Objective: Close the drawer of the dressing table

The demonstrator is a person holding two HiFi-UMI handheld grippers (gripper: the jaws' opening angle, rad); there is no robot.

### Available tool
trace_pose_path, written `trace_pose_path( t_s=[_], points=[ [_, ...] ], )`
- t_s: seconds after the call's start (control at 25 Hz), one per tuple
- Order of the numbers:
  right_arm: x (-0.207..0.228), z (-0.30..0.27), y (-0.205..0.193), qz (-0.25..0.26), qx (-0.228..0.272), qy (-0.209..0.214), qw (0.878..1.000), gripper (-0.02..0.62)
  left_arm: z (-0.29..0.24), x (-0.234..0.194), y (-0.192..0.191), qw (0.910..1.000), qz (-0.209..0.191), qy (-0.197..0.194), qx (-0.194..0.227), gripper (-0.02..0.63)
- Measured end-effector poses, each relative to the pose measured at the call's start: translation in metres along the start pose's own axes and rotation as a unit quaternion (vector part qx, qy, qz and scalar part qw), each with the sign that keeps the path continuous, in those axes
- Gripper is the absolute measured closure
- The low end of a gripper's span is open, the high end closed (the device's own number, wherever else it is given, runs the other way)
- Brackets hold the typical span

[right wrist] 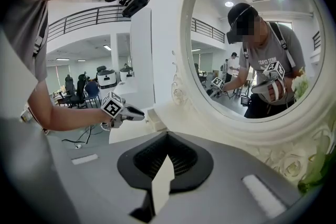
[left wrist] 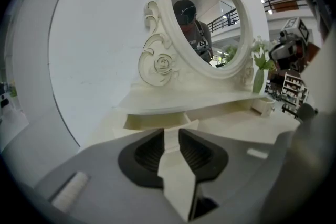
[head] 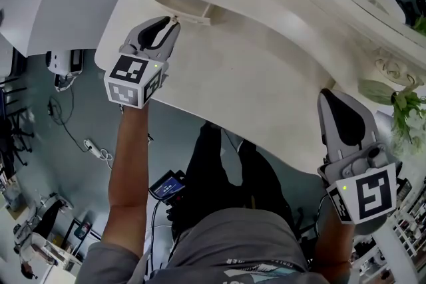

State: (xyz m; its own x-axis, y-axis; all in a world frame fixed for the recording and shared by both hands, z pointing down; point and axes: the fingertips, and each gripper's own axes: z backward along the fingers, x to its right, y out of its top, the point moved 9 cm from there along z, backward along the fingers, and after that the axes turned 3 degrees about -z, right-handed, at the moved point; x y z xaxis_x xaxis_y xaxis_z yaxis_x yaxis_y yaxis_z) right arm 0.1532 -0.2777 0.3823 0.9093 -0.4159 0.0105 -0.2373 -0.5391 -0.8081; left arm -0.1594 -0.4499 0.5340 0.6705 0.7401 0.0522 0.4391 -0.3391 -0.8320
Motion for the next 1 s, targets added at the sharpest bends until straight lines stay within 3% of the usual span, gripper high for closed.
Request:
trace_pose_path(
  t_s=[0.48, 0.8, 1.0],
  points=[
    [0.004, -0.021, -0.009, -0.007, -0.011, 0.000, 1.000, 0.597, -0.030, -0.009, -0.024, 0.9994, 0.015, 0.001, -0.032, 0.445],
    [-0.001, -0.033, -0.014, -0.008, -0.017, 0.004, 1.000, 0.597, -0.041, -0.017, -0.035, 0.9988, 0.008, 0.011, -0.046, 0.443],
    [-0.003, -0.039, -0.018, -0.010, -0.022, 0.005, 1.000, 0.597, -0.047, -0.020, -0.040, 0.9988, 0.006, 0.012, -0.048, 0.482]
  ],
)
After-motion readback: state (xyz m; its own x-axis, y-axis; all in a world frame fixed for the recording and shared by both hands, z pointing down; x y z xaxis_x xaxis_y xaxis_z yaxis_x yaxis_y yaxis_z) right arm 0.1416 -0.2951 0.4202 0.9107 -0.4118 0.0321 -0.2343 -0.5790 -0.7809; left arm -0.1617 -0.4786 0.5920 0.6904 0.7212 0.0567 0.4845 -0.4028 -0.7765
